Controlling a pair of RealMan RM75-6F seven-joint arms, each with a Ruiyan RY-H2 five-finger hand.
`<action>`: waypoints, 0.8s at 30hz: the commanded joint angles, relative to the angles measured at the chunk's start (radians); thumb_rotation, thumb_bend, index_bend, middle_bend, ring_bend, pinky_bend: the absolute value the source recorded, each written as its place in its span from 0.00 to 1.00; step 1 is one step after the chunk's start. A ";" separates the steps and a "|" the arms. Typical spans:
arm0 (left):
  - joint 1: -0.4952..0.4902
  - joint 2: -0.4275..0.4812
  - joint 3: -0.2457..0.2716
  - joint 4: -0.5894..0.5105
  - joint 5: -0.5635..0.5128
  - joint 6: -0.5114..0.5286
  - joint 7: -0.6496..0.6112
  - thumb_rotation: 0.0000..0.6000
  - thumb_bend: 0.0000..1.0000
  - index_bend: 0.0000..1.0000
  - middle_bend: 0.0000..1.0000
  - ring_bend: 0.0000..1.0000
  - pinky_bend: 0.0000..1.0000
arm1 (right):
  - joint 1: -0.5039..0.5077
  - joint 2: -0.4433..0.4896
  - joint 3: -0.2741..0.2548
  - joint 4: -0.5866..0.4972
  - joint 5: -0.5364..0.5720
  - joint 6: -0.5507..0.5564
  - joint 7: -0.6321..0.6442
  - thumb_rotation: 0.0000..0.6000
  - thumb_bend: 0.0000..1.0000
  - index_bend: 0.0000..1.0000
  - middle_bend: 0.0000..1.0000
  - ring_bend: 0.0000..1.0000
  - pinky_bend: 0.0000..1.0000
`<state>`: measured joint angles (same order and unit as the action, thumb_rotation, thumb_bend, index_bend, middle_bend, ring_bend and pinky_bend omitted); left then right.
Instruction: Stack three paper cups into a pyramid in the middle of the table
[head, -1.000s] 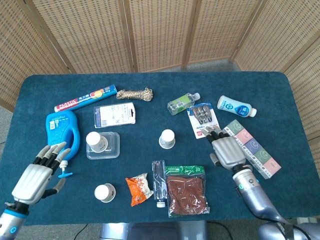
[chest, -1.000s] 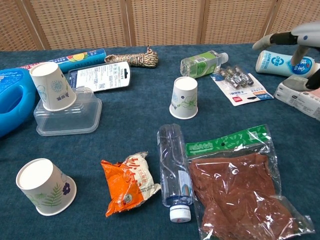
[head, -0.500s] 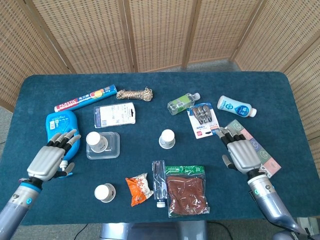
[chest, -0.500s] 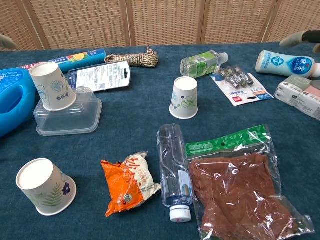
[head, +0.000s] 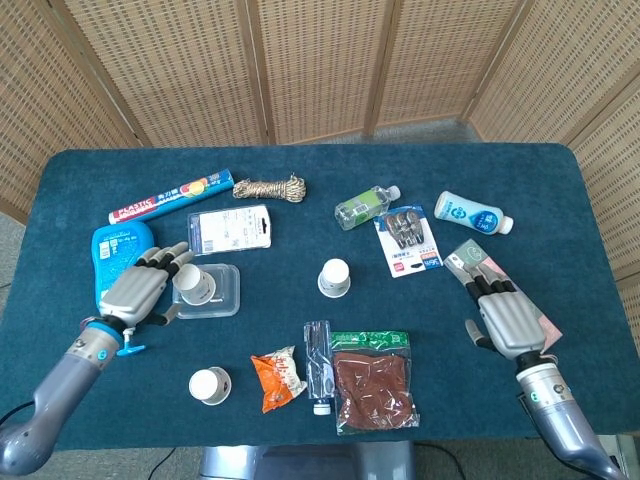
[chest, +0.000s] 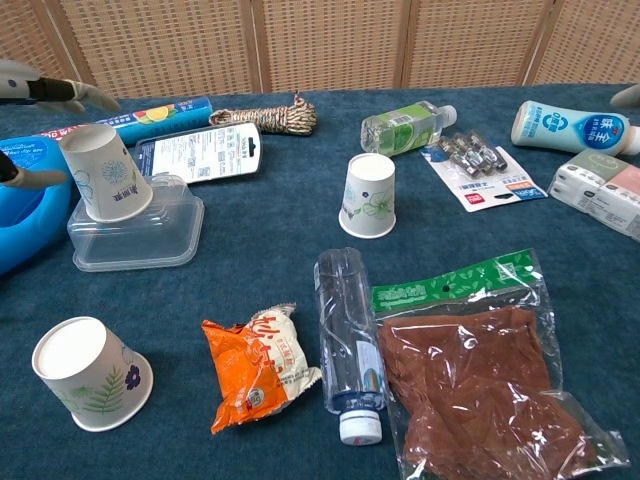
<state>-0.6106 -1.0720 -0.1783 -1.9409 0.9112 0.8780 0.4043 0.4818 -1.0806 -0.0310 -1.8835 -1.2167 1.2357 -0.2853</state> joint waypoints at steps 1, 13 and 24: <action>-0.035 -0.030 -0.003 0.026 -0.027 -0.021 -0.005 1.00 0.46 0.00 0.00 0.00 0.01 | -0.013 0.004 0.004 0.005 -0.003 0.001 0.006 1.00 0.48 0.06 0.05 0.00 0.17; -0.090 -0.064 0.017 0.069 -0.053 -0.021 -0.028 1.00 0.46 0.14 0.00 0.00 0.33 | -0.060 0.018 0.020 0.003 -0.015 0.006 0.013 1.00 0.48 0.06 0.05 0.00 0.17; -0.099 -0.076 0.040 0.107 -0.028 -0.044 -0.104 1.00 0.46 0.18 0.00 0.04 0.45 | -0.082 0.017 0.035 -0.015 -0.024 -0.001 -0.009 1.00 0.48 0.07 0.05 0.00 0.17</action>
<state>-0.7078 -1.1449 -0.1402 -1.8370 0.8813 0.8335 0.3033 0.4008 -1.0630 0.0034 -1.8984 -1.2404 1.2352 -0.2938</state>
